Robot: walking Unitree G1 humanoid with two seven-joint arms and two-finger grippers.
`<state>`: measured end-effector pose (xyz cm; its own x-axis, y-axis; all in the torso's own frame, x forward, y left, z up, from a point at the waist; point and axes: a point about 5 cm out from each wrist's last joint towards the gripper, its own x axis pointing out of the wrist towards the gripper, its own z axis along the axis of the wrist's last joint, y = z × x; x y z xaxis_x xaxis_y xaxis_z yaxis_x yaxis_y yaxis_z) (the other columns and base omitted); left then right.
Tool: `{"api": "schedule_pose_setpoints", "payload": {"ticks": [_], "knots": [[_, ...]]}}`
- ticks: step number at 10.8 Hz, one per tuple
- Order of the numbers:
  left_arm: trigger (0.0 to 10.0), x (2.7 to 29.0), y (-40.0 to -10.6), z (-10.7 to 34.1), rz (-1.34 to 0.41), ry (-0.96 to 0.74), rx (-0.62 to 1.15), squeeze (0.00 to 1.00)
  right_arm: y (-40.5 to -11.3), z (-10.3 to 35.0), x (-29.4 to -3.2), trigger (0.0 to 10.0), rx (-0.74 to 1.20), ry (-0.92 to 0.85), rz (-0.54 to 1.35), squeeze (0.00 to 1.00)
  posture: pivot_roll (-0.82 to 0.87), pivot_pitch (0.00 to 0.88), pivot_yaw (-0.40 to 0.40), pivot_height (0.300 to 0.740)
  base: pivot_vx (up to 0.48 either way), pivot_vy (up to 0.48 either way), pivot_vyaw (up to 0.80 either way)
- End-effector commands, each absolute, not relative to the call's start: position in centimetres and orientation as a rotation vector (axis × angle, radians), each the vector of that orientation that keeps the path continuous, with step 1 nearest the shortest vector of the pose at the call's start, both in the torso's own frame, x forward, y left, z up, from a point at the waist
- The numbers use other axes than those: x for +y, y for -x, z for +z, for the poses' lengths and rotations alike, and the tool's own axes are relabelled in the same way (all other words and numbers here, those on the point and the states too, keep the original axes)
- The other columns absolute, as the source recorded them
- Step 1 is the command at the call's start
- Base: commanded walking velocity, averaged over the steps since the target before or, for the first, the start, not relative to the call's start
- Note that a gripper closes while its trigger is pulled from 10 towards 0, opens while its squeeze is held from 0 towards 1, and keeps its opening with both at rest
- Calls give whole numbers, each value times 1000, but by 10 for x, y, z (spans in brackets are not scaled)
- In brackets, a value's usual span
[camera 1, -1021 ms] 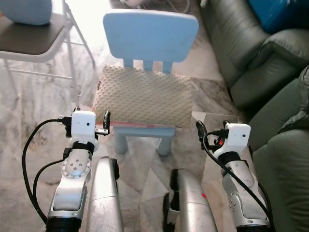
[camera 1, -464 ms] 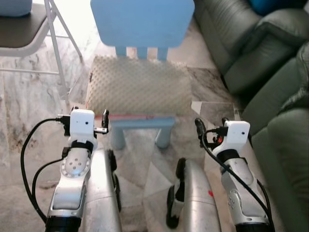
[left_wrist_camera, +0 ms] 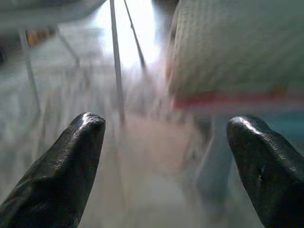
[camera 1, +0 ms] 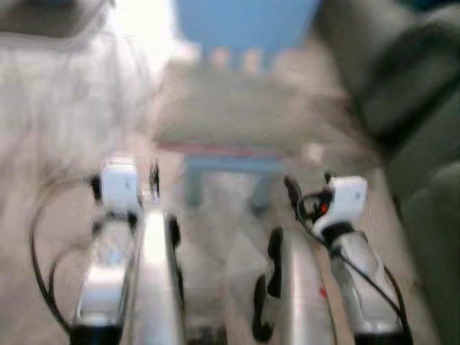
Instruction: Move the pillow to the sofa
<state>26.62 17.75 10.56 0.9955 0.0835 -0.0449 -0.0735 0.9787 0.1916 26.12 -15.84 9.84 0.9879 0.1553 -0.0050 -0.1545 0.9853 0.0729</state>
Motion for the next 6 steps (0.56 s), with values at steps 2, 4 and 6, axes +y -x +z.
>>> {"api": "schedule_pose_setpoints", "payload": {"ticks": [2,4,6], "knots": [[10000,177,-269,113,79,-199,28,0,-258,97,-162,10000,16,-92,144,0,-21,296,-63,533,0,0,0],[10000,176,-269,113,77,-199,27,0,-258,97,-161,10000,16,-93,146,0,-21,296,-63,533,0,0,0],[10000,175,-271,114,71,-199,23,0,-260,97,-160,10000,16,-92,158,0,-19,294,-63,533,0,0,0]]}}
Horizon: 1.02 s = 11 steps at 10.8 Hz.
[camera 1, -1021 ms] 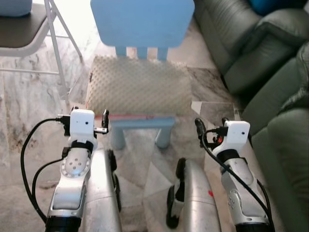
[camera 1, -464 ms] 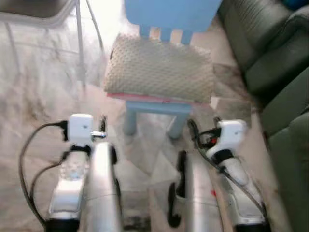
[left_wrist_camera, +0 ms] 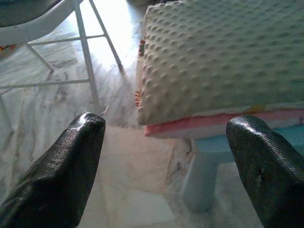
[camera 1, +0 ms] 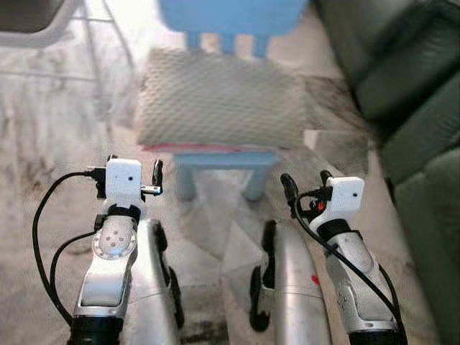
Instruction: Move the pillow to the sofa
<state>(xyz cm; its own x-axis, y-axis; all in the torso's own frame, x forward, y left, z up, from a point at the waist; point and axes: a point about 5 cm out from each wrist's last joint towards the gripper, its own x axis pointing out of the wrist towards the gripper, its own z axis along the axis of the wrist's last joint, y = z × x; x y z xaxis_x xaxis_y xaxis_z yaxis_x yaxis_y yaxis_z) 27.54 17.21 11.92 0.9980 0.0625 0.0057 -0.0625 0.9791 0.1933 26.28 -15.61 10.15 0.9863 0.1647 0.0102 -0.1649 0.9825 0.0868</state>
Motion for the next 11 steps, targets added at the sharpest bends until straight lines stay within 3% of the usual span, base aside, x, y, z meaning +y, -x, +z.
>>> {"api": "schedule_pose_setpoints", "payload": {"ticks": [1,4,11], "knots": [[10000,175,-272,114,71,-198,22,0,-260,98,-158,10000,13,-85,170,0,-19,294,-63,533,0,0,0],[10000,174,-272,114,70,-196,22,0,-259,98,-156,10000,10,-69,195,0,-18,290,-64,533,0,0,379],[10000,172,-271,113,63,-186,25,0,-262,99,-155,10000,3,-74,194,0,-21,301,-65,533,307,0,0]]}}
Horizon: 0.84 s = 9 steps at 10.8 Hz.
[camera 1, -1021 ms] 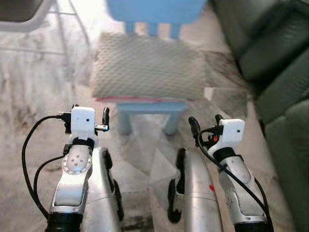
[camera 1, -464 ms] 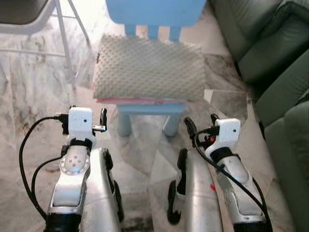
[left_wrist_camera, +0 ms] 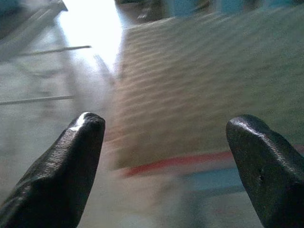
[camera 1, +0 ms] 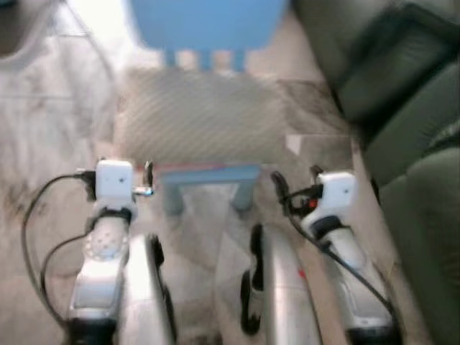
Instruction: Move the pillow to the sofa
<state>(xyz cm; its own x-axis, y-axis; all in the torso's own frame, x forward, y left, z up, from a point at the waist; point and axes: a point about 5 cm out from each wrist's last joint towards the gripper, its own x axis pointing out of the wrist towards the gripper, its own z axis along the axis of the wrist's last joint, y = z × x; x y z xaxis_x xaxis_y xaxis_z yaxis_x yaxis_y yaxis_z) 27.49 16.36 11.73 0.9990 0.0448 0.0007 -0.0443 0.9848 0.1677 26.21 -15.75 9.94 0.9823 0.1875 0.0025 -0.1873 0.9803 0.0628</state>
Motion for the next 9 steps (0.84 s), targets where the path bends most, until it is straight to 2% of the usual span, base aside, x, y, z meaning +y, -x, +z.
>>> {"api": "schedule_pose_setpoints", "payload": {"ticks": [1,3,6,9], "knots": [[10000,171,-271,113,62,-185,26,0,-262,99,-155,10000,3,-74,194,0,-21,300,-65,533,334,0,0],[10000,172,-273,113,67,-181,24,0,-263,100,-155,10000,1,-71,195,0,-22,297,-66,533,319,0,0],[10000,169,-270,118,82,-233,-15,0,-263,100,-155,10000,-1,-66,200,0,-20,300,-68,533,0,0,0],[10000,184,-269,111,169,-253,37,0,-262,102,-155,10000,-19,-107,203,0,-18,311,-67,499,0,0,0]]}}
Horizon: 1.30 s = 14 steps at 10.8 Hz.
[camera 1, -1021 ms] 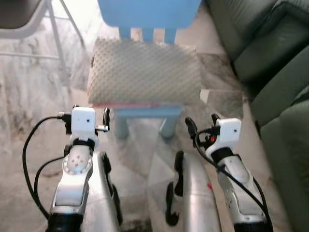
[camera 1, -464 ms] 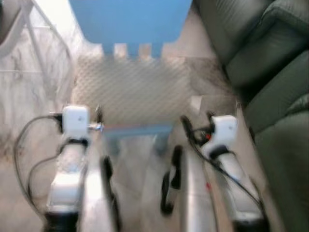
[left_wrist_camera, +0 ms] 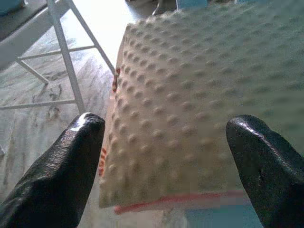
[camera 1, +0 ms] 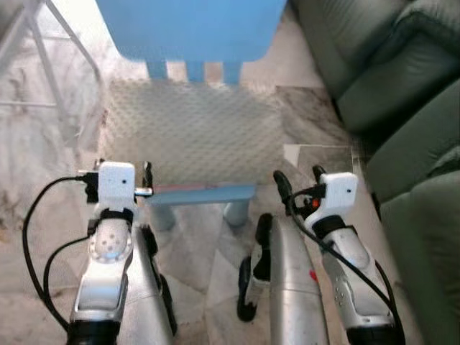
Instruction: Move the pillow to the sofa
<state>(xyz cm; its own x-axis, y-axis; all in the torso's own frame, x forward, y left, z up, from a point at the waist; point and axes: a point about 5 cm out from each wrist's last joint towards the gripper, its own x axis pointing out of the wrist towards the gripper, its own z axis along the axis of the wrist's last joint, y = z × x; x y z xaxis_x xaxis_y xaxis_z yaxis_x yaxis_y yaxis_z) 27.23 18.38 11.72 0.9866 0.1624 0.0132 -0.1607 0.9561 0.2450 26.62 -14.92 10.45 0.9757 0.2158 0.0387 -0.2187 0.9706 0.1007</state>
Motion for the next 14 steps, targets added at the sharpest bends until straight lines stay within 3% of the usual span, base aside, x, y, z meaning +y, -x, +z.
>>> {"api": "schedule_pose_setpoints", "payload": {"ticks": [1,6,7,8,9,10,11,13,14], "knots": [[10000,190,-269,111,196,-255,47,0,-263,103,-157,10000,-21,-112,186,0,-16,325,-66,499,0,0,0],[10000,209,-284,119,218,-256,29,0,-278,107,-148,10000,-37,-19,303,0,-5,391,-56,499,0,0,0],[10000,214,-291,122,190,-218,18,1000,-283,105,-145,10000,-18,1,332,0,-9,407,-58,499,0,0,0],[10000,223,-298,124,230,-256,24,1000,-283,106,-138,10000,-3,-61,429,1000,-16,426,-57,499,0,0,0],[10000,226,-301,126,252,-264,23,1000,-287,107,-138,10000,1,-91,416,1000,-19,435,-58,499,0,0,0],[10000,228,-305,126,260,-273,21,1000,-294,113,-137,10000,-33,-122,421,0,-20,449,-61,499,0,0,0],[10000,224,-312,127,235,-246,22,0,-308,120,-136,10000,-53,-98,381,0,-19,459,-65,499,0,0,0],[10000,221,-330,128,250,-218,20,0,-332,129,-129,10000,-61,5,355,0,-21,467,-77,499,0,0,0],[10000,221,-336,124,267,-209,40,0,-337,127,-123,10000,-25,-96,409,0,-24,469,-85,499,0,0,0]]}}
